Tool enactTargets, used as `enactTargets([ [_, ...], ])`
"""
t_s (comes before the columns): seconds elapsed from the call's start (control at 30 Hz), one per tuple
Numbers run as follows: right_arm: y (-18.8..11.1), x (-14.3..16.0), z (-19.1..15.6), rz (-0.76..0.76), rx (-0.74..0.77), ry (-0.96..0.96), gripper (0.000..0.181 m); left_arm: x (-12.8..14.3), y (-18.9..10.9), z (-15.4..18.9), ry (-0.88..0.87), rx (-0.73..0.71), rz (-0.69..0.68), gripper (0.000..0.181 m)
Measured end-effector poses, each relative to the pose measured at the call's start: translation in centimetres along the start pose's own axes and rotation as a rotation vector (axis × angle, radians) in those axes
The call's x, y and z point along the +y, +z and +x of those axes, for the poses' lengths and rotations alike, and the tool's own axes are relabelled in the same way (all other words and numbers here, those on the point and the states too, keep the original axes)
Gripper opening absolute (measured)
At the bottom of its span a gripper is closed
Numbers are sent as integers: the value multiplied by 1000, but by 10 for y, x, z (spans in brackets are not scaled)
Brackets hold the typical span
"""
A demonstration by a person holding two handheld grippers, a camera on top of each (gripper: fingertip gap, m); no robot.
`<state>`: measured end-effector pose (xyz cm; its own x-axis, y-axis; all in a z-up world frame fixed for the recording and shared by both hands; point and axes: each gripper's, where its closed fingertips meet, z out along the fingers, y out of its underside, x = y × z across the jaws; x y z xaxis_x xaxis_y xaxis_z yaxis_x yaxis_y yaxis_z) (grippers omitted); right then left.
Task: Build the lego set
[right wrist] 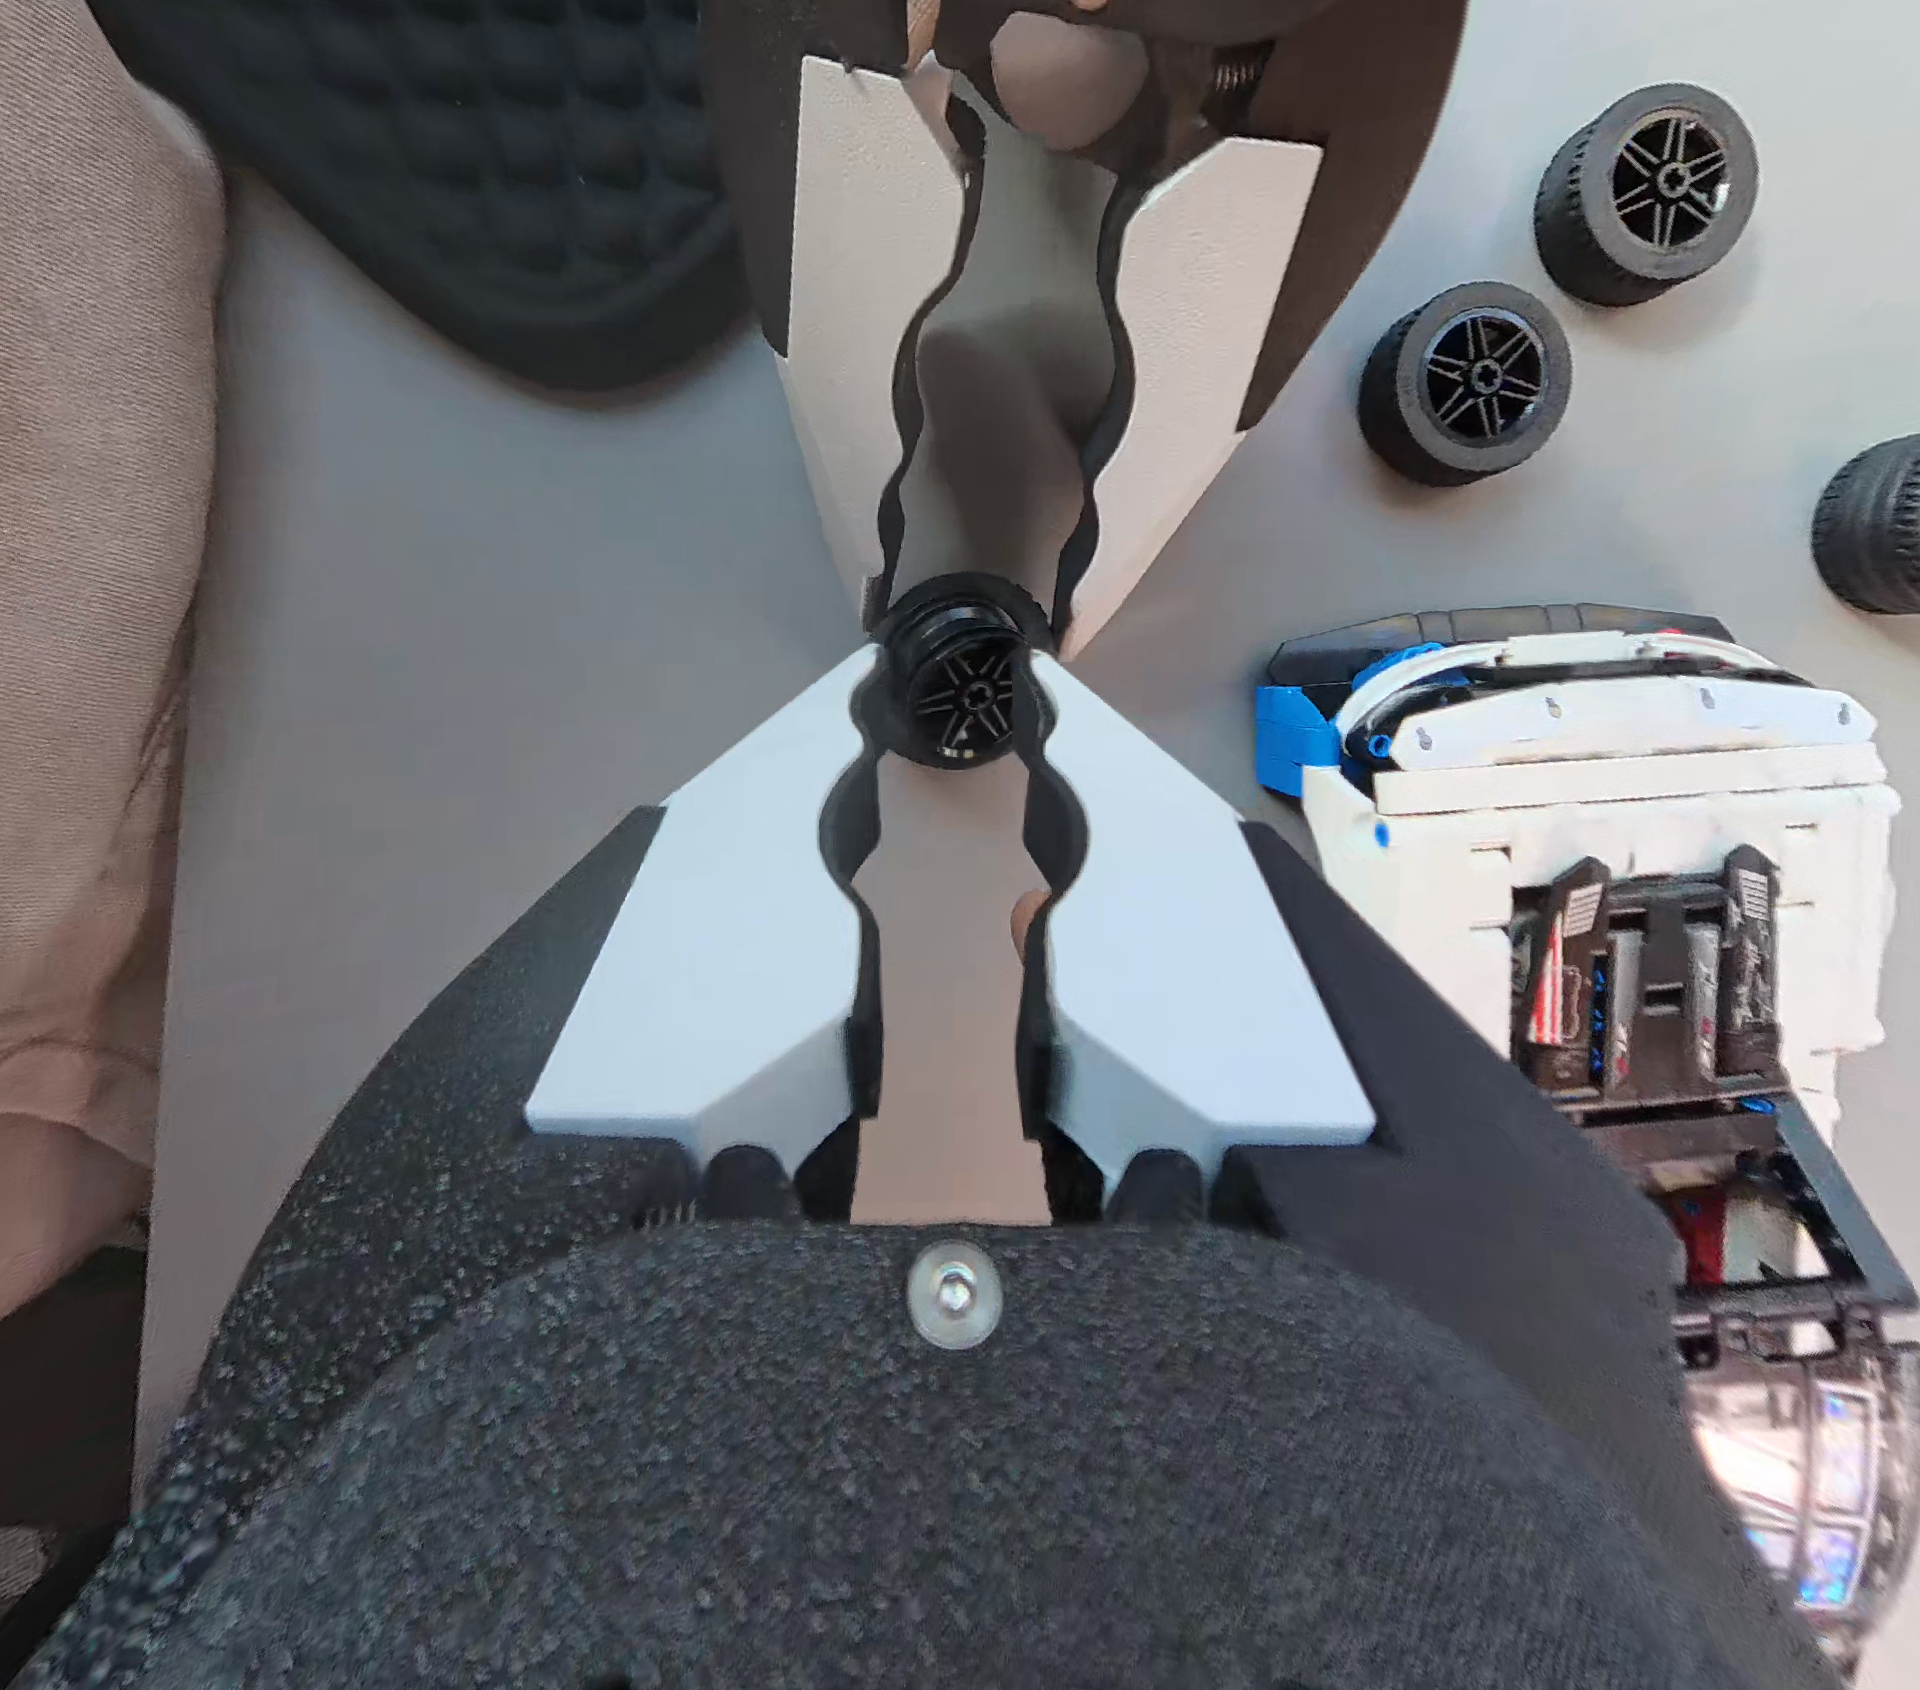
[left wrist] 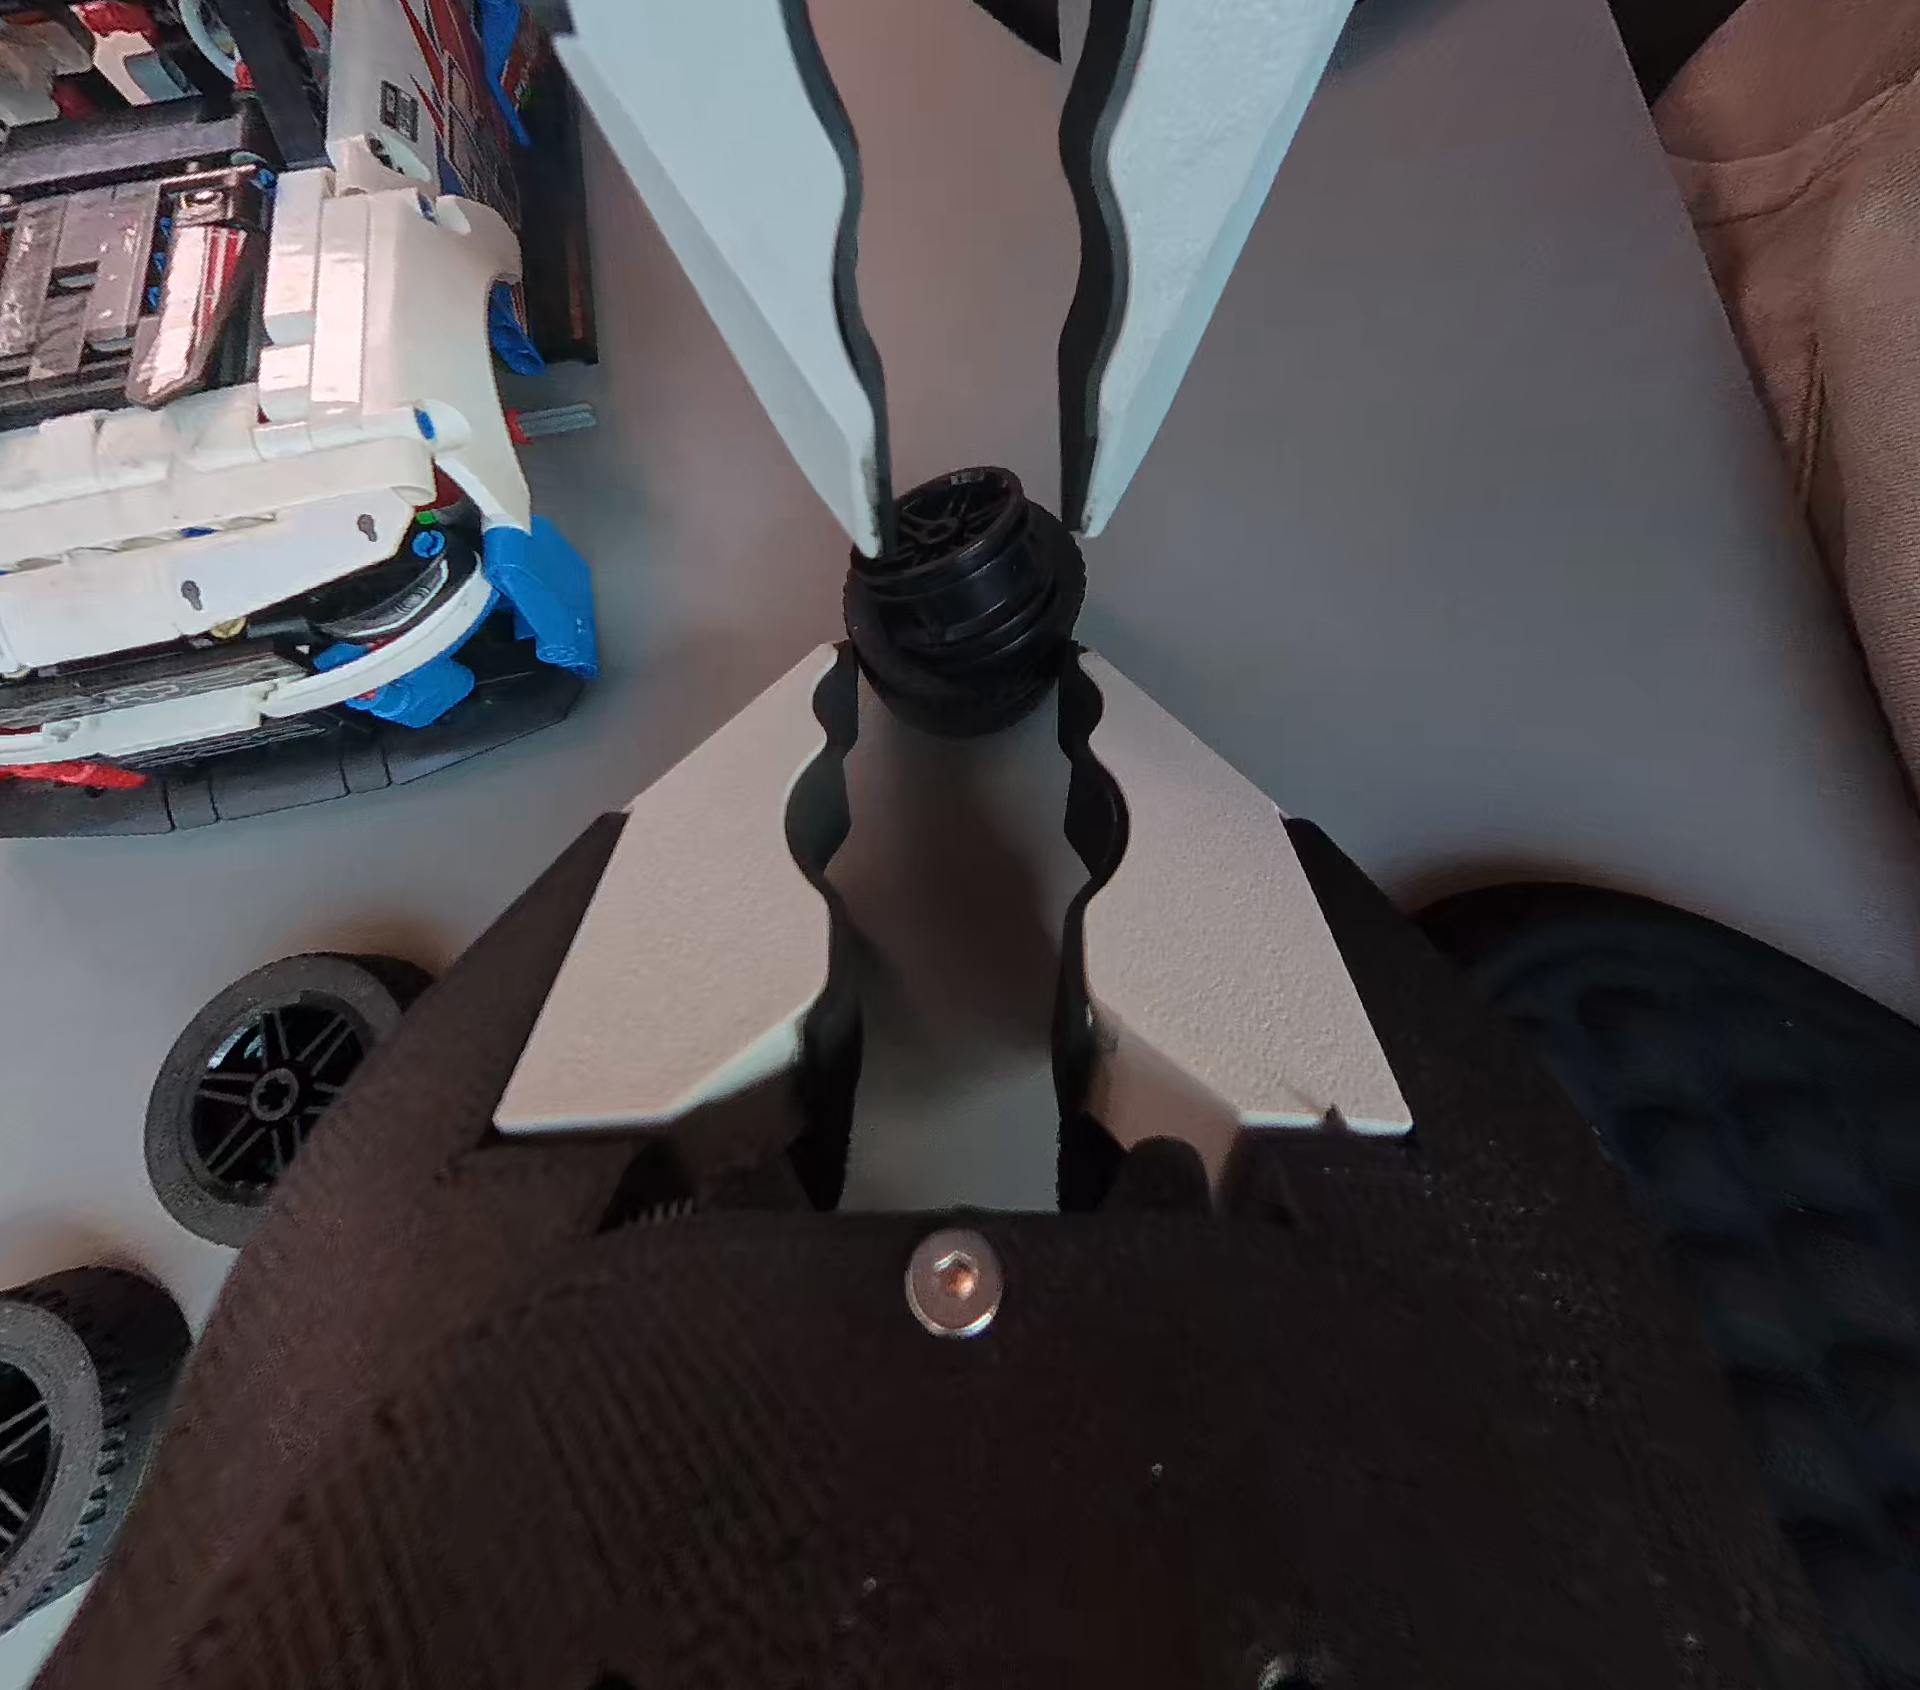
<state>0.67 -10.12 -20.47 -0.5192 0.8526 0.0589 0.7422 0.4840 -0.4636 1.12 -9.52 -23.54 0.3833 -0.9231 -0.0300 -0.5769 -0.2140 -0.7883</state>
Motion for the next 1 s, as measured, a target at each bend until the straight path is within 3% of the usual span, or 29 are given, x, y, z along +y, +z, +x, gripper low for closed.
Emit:
enactTargets([
  [0.03,2,2,0,-22,9,-3,15,0,0,0,-1,-1,0,38],
  [0.3,8,3,-3,-102,52,11,8,0,0,0,-3,-6,-3,39],
  [0.63,11,7,-3,-249,173,-299,8,1,1,0,24,-26,-11,40],
  [0.83,21,10,-10,-301,163,-636,8,1,0,2,25,-13,-10,41],
  [1.0,22,9,-10,-302,83,-632,7,2,0,1,30,-20,-11,40],
])
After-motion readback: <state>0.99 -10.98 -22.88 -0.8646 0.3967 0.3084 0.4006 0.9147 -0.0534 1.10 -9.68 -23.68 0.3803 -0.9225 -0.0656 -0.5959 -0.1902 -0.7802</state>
